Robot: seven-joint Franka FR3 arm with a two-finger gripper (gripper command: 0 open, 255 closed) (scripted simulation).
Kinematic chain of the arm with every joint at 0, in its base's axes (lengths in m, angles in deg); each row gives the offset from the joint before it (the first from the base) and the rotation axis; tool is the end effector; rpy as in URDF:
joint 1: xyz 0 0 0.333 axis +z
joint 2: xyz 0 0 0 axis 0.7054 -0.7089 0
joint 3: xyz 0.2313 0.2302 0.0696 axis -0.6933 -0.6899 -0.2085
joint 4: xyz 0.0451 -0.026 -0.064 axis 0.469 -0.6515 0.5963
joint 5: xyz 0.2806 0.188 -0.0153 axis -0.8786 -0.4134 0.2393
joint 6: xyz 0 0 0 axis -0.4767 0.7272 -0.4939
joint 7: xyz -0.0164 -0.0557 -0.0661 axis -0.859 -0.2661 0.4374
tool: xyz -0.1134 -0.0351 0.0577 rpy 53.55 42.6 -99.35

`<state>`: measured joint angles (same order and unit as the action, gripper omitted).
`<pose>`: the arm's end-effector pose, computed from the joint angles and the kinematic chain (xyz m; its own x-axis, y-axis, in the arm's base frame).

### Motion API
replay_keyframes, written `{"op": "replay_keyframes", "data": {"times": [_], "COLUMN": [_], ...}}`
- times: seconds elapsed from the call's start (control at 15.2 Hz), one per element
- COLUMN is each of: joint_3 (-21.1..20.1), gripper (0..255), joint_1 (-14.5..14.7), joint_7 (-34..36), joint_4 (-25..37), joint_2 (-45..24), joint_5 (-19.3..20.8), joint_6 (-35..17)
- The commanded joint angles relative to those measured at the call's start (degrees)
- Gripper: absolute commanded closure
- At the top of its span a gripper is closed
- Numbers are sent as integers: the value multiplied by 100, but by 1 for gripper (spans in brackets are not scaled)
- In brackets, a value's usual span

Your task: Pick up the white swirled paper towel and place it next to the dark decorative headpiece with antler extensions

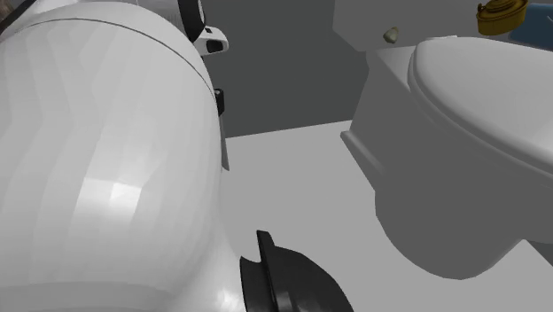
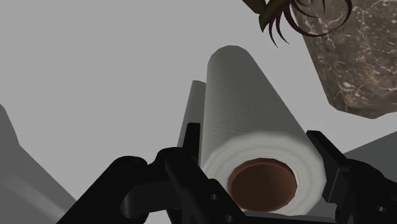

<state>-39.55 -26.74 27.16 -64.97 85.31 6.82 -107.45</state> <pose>0.4334 0.1611 0.6299 0.9650 -0.2585 0.0434 -0.2571 -0.9657 -0.0354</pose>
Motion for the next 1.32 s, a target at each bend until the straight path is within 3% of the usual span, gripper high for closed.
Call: {"op": "replay_keyframes", "data": {"times": [0.0, 1.25], "joint_3": [-1, -5], "gripper": [255, 255], "joint_1": [1, 4], "joint_7": [1, -8], "joint_4": [-211, -1785], "joint_2": [45, 140], "joint_5": [-2, -9], "joint_6": [-169, -1648]}}
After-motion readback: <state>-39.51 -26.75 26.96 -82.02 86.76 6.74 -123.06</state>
